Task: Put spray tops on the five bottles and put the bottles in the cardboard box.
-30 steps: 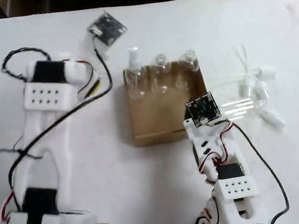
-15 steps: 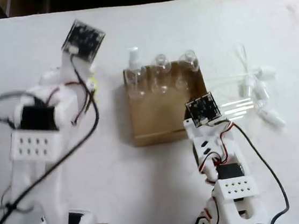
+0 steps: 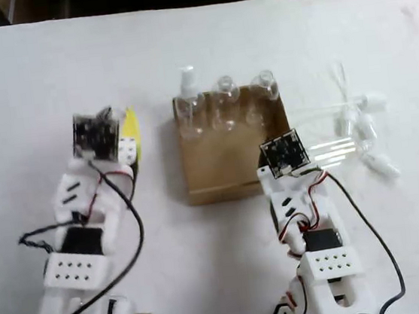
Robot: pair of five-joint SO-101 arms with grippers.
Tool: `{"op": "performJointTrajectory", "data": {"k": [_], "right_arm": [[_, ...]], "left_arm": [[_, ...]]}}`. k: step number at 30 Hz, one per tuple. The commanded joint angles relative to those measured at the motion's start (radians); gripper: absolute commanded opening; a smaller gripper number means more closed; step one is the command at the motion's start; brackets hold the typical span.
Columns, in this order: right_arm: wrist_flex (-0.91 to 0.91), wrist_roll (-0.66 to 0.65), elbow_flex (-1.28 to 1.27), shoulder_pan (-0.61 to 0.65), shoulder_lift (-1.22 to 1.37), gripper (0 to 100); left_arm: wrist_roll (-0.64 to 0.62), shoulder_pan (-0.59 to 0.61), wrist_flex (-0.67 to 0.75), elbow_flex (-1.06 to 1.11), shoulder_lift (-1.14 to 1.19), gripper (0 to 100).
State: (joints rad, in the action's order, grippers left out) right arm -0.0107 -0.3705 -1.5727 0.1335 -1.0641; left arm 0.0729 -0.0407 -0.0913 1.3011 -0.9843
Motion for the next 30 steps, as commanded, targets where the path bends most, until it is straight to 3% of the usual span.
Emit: {"op": "performJointTrajectory", "data": {"k": [1, 19, 26, 30], "right_arm": [[0.019, -0.012, 0.006, 0.001, 0.002, 1.8], [0.019, -0.012, 0.006, 0.002, 0.002, 1.8], [0.019, -0.012, 0.006, 0.002, 0.002, 1.8], [0.019, -0.012, 0.006, 0.002, 0.002, 1.8]], "left_arm": [[-0.015, 0.004, 0.190, 0.068, -0.039, 2], [-0.015, 0.053, 0.224, 0.218, -0.048, 2], [-0.121, 0.061, 0.514, 0.384, -0.042, 2], [-0.149, 0.059, 0.491, 0.377, -0.041, 2]]}}
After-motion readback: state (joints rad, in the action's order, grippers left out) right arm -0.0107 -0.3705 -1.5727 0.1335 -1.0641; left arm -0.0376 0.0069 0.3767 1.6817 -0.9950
